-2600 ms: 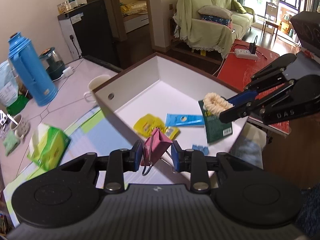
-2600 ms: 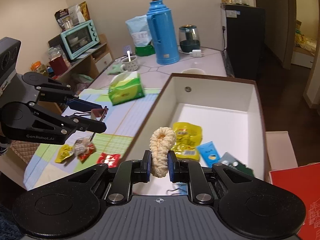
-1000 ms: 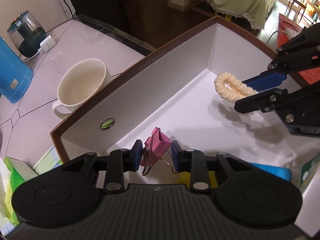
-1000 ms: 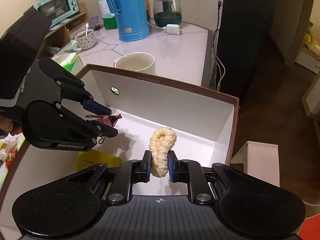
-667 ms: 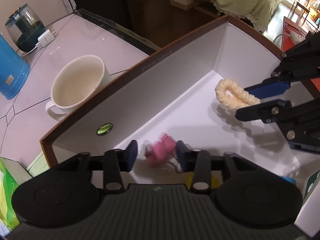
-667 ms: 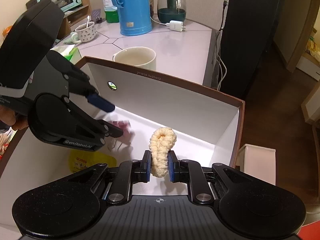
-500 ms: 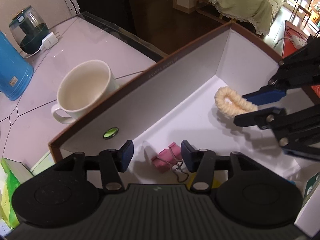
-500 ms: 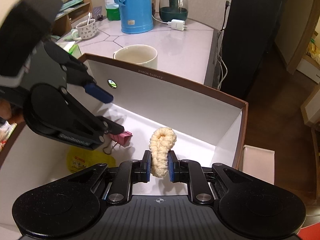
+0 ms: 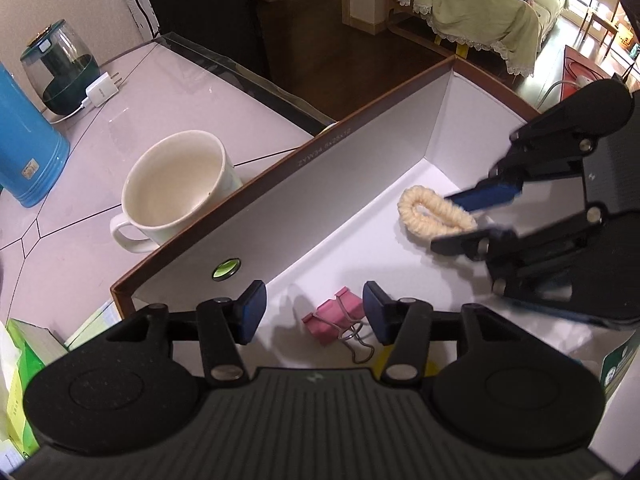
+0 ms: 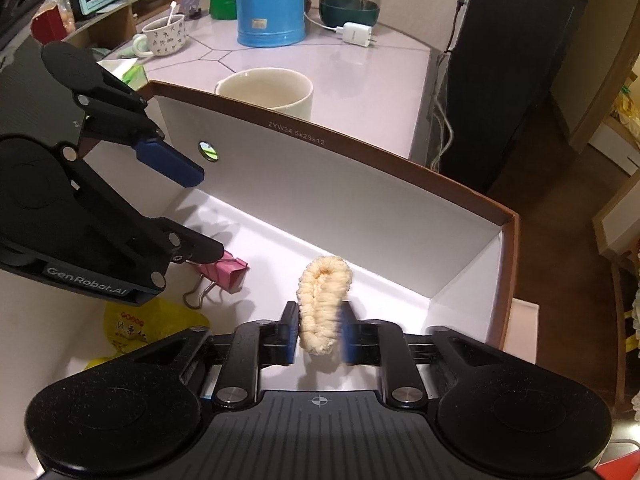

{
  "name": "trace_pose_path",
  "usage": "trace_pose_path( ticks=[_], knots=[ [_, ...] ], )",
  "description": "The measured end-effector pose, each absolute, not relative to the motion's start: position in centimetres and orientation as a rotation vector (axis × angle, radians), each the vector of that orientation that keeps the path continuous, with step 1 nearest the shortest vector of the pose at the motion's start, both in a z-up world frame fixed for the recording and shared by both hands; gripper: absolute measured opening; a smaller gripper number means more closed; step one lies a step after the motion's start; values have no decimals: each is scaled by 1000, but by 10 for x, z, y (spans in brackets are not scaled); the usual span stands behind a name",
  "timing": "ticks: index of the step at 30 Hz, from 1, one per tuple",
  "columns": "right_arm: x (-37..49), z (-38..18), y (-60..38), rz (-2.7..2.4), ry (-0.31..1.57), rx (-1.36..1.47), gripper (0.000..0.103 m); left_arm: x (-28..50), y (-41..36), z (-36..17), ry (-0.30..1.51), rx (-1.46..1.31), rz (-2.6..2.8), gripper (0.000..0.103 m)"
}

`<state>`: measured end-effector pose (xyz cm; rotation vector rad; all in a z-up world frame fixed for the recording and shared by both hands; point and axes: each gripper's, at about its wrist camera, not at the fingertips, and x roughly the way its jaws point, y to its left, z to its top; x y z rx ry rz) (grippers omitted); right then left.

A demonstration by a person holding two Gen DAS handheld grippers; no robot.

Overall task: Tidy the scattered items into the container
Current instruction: 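Open the left tool dropping the pink clip while the right tool releases the ring, then withdraw both tools from the box back toward the table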

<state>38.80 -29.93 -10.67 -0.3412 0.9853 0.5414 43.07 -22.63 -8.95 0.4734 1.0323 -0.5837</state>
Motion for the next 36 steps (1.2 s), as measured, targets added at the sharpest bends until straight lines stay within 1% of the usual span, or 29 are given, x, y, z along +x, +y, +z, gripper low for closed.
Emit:
trace_pose_path(
  ticks=[2, 11, 15, 16, 17, 18, 26, 32, 36],
  knots=[
    [385, -106, -298, 549, 978, -341, 66, 430, -226, -89, 1030, 473, -583, 50],
    [366, -97, -296, 549, 948, -340, 66, 425, -223, -83, 1017, 476, -578, 50],
    [352, -88, -301, 546, 962, -290, 67, 416, -221, -79, 1012, 481, -569, 58],
    [348, -85, -303, 535, 965, -277, 70, 413, -220, -77, 1011, 482, -566, 58],
    [343, -82, -304, 517, 967, -267, 86, 410, -219, -76, 1010, 484, -563, 58],
    [338, -79, -304, 495, 958, -258, 94, 408, -218, -75, 1009, 485, -560, 58],
    [307, -56, -312, 431, 942, -139, 94, 375, -203, -51, 983, 456, -532, 64],
    [285, -48, -315, 392, 955, -67, 94, 346, -197, -34, 951, 454, -528, 66],
    [268, -42, -316, 353, 961, -44, 94, 327, -195, -23, 929, 456, -528, 70]
  ],
)
